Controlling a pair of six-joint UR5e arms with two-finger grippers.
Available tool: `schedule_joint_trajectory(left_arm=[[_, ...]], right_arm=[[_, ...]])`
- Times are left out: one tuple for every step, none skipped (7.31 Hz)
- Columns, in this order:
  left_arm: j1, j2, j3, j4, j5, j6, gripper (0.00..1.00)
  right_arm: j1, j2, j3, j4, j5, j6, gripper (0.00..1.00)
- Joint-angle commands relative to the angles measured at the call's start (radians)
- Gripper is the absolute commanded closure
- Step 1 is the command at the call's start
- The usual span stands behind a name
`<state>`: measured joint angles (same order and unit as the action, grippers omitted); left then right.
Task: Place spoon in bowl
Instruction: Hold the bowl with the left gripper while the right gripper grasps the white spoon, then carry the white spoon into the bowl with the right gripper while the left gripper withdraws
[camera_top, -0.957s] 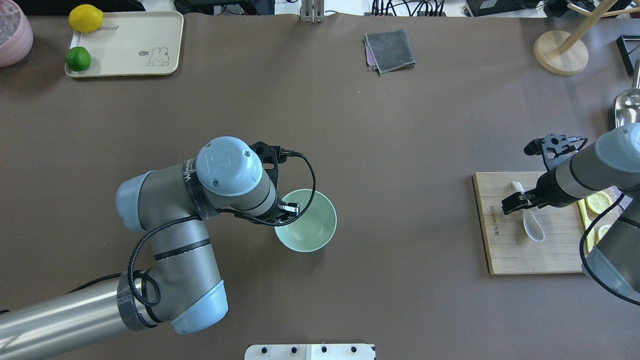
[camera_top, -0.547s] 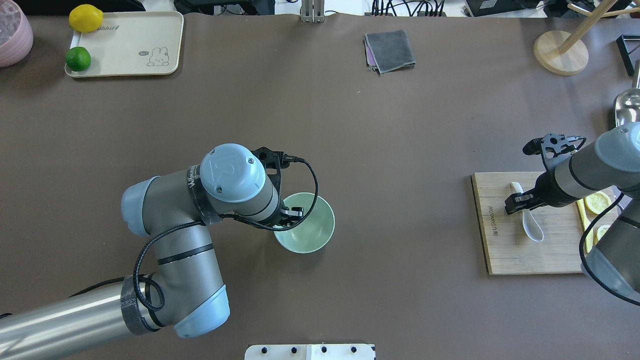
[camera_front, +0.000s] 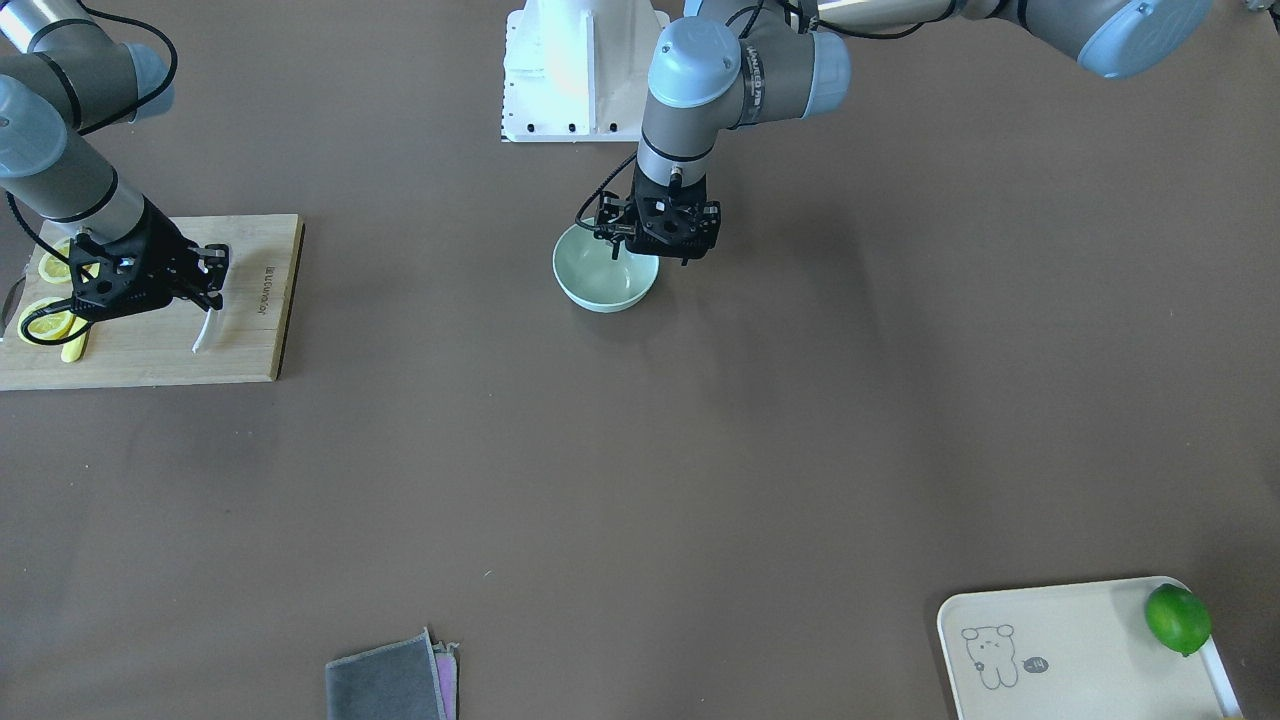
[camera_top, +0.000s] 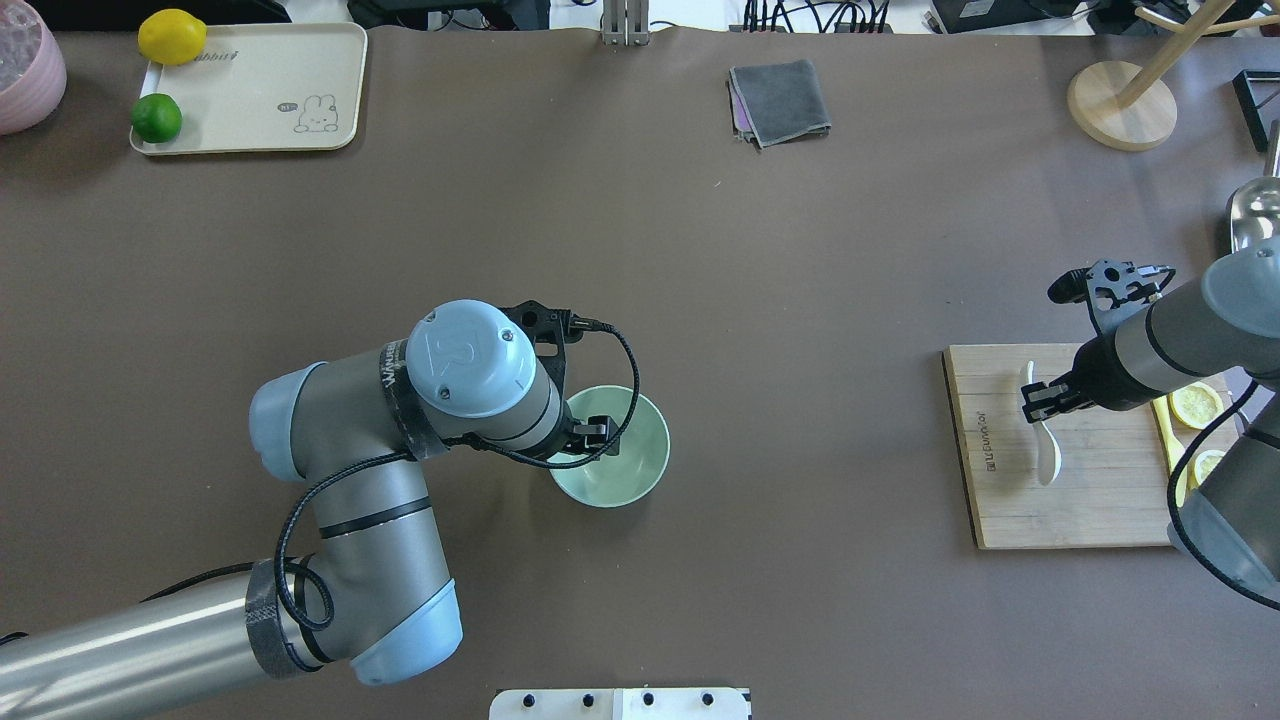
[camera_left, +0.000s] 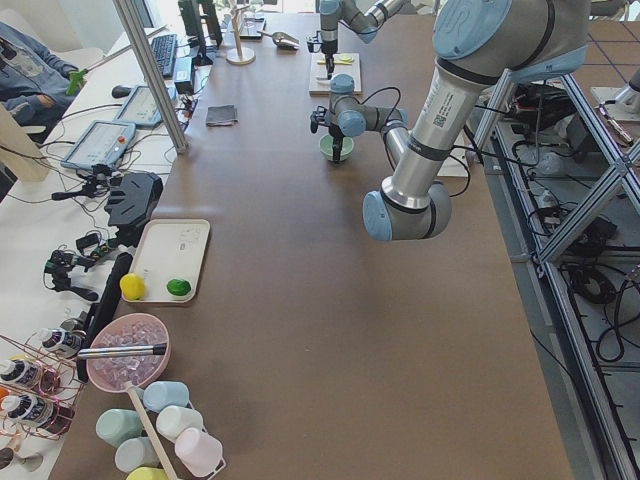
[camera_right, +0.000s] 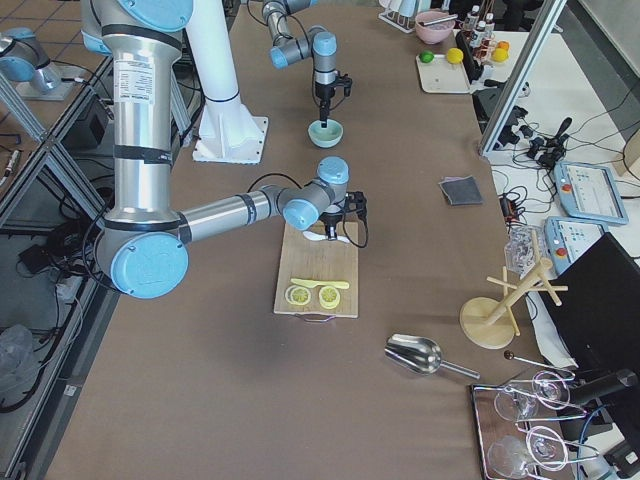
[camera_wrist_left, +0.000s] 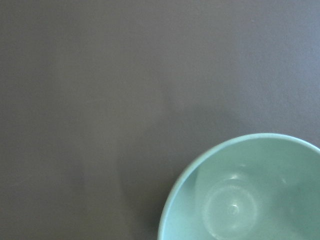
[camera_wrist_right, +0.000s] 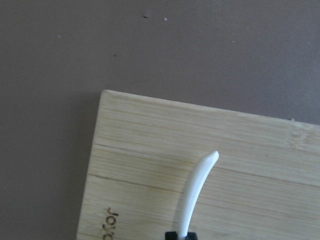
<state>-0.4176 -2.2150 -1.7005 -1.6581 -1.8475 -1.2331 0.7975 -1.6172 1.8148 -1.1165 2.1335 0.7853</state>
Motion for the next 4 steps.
schedule_joint_trajectory(left_arm=[[0.003, 0.005, -0.004, 0.001, 0.002, 0.000, 0.06], [-0.003, 0.015, -0.020, 0.003, 0.007, 0.000, 0.03], [-0.019, 0.075, -0.072, 0.004, 0.005, 0.012, 0.03], [-0.054, 0.160, -0.144, 0.003, -0.001, 0.100, 0.03]], right_arm=[[0.011, -0.003, 0.035, -0.006, 0.008, 0.003, 1.00], [0.017, 0.013, 0.073, -0.046, 0.020, 0.034, 1.00], [0.016, 0.098, 0.092, -0.090, 0.017, 0.133, 1.00], [-0.038, 0.197, 0.092, -0.126, -0.001, 0.266, 1.00]])
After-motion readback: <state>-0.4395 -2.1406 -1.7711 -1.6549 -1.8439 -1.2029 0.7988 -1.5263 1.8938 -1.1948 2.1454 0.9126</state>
